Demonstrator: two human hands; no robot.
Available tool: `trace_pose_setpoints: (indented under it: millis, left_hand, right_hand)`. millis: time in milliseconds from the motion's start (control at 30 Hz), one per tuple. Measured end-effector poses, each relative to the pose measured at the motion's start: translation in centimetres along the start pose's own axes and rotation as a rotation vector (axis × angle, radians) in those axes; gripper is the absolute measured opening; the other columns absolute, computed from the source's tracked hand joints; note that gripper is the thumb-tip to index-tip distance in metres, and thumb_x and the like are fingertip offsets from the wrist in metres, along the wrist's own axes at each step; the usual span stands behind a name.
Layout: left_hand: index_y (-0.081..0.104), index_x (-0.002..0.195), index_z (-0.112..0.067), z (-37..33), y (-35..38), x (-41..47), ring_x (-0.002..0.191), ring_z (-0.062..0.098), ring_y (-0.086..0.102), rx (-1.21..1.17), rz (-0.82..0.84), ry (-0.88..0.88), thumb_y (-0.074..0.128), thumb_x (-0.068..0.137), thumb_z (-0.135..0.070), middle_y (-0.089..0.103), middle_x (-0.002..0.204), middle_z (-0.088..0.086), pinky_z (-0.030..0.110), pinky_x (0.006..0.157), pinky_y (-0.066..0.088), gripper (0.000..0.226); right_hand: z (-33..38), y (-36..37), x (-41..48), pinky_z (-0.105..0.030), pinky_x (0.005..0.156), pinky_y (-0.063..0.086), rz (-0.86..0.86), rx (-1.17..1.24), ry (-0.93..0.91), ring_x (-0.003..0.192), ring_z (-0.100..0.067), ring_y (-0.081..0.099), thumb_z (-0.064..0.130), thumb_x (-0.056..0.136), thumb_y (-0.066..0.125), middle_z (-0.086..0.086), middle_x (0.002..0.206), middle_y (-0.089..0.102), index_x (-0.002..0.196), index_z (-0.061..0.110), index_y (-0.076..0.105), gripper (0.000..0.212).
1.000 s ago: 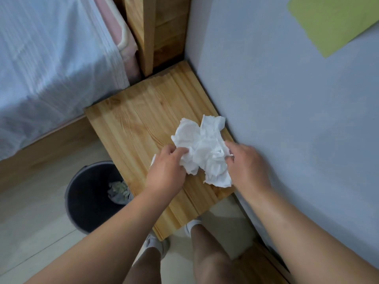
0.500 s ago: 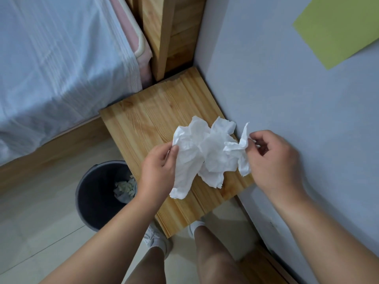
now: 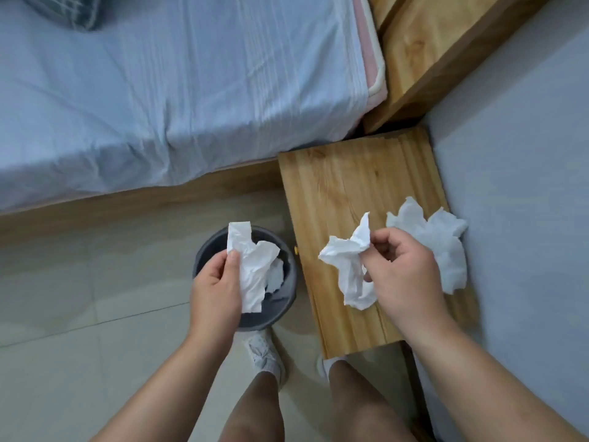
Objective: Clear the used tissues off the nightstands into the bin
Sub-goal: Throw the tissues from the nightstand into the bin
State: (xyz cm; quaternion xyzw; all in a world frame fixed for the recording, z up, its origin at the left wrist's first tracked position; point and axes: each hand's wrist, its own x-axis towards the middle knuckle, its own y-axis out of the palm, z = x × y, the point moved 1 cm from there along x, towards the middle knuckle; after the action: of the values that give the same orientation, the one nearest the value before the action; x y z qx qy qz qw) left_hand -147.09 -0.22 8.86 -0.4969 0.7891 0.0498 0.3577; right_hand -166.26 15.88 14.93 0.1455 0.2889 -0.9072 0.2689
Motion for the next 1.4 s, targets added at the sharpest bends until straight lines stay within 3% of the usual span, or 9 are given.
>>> trace_pose_setpoints:
  millis: [333, 400, 500, 600, 733, 867, 1033, 1200, 1400]
  left_hand:
    - [0.072, 0.088, -0.018, 10.3, -6.8, 4.7, 0.082, 0.025, 0.062, -0.020, -0.089, -0.297, 0.053, 0.103, -0.036, 0.068, 0.087, 0.008, 0.040, 0.074, 0.049, 0.030]
    - [0.071, 0.091, -0.017, 11.7, -6.7, 5.8, 0.087, 0.028, 0.069, -0.017, -0.044, -0.331, 0.053, 0.104, -0.035, 0.073, 0.094, 0.010, 0.043, 0.075, 0.058, 0.030]
    - [0.070, 0.107, -0.026, 13.0, -6.3, 7.0, 0.098, 0.024, 0.073, -0.027, 0.025, -0.394, 0.053, 0.107, -0.036, 0.073, 0.108, 0.004, 0.035, 0.066, 0.066, 0.020]
    - [0.061, 0.122, -0.024, 13.8, -6.0, 7.7, 0.099, 0.022, 0.072, -0.044, 0.032, -0.436, 0.053, 0.109, -0.037, 0.069, 0.113, 0.001, 0.030, 0.063, 0.061, 0.020]
    - [0.059, 0.124, -0.023, 13.6, -5.2, 7.2, 0.096, 0.022, 0.072, -0.014, 0.012, -0.419, 0.052, 0.110, -0.034, 0.068, 0.112, 0.001, 0.031, 0.064, 0.058, 0.020]
    - [0.068, 0.114, -0.029, 10.7, -2.8, 5.3, 0.093, 0.021, 0.075, 0.085, 0.058, -0.280, 0.055, 0.108, -0.037, 0.075, 0.107, 0.000, 0.030, 0.064, 0.058, 0.016]
    - [0.070, 0.103, -0.047, 4.9, 3.2, 1.7, 0.081, -0.006, 0.071, 0.335, 0.235, 0.015, 0.062, 0.101, -0.043, 0.074, 0.094, -0.028, 0.027, 0.069, 0.057, 0.009]
    - [0.066, 0.118, -0.047, 1.0, 11.7, -1.9, 0.090, -0.013, 0.061, 0.670, 0.433, 0.315, 0.065, 0.096, -0.052, 0.067, 0.104, -0.027, 0.015, 0.070, 0.049, 0.023]
    - [0.038, 0.144, -0.049, 0.3, 19.5, -3.5, 0.095, 0.006, 0.066, 0.986, 0.474, 0.537, 0.063, 0.085, -0.074, 0.045, 0.144, -0.018, 0.030, 0.062, 0.058, 0.069]
  right_hand:
    - [-6.2, 15.0, 0.6, -0.023, 0.061, 0.052, 0.268, -0.119, 0.244, 0.079, -0.008, 0.073, 0.034, 0.094, 0.071, 0.013, 0.086, 0.076, 0.094, 0.032, 0.072, 0.002]
    - [-7.6, 16.6, 0.8, -0.019, 0.063, 0.055, 0.330, -0.129, 0.302, 0.091, -0.009, 0.073, 0.032, 0.094, 0.070, 0.016, 0.108, 0.074, 0.121, 0.033, 0.070, 0.027]
    - [-9.0, 18.4, 1.1, -0.037, 0.084, 0.064, 0.406, -0.071, 0.403, 0.100, -0.018, 0.073, 0.020, 0.096, 0.067, 0.002, 0.141, 0.063, 0.151, 0.022, 0.051, 0.058]
    - [-9.8, 18.8, 1.2, -0.040, 0.085, 0.065, 0.448, -0.100, 0.427, 0.087, -0.016, 0.076, 0.019, 0.096, 0.068, -0.001, 0.144, 0.061, 0.152, 0.018, 0.049, 0.059]
    - [-8.9, 16.8, 0.7, -0.041, 0.092, 0.062, 0.496, -0.087, 0.408, 0.095, -0.013, 0.074, 0.024, 0.097, 0.068, 0.001, 0.145, 0.061, 0.149, 0.022, 0.053, 0.055]
    - [-5.1, 12.1, -0.3, -0.036, 0.099, 0.057, 0.475, -0.104, 0.242, 0.110, -0.004, 0.068, 0.037, 0.092, 0.068, 0.020, 0.130, 0.064, 0.137, 0.038, 0.064, 0.045]
    - [-3.5, 3.0, -0.1, -0.012, 0.077, 0.049, 0.304, -0.154, 0.149, 0.098, 0.018, 0.059, 0.040, 0.093, 0.067, 0.032, 0.109, 0.067, 0.125, 0.043, 0.068, 0.032]
    - [-6.1, -7.1, 1.8, -0.019, 0.082, 0.054, -0.018, -0.238, 0.142, 0.098, 0.008, 0.062, 0.034, 0.094, 0.068, 0.029, 0.107, 0.067, 0.122, 0.039, 0.069, 0.029]
    - [-11.2, -12.7, 3.6, -0.040, 0.096, 0.055, -0.182, -0.445, 0.087, 0.117, -0.019, 0.061, 0.033, 0.089, 0.073, 0.009, 0.142, 0.054, 0.144, 0.029, 0.054, 0.059]
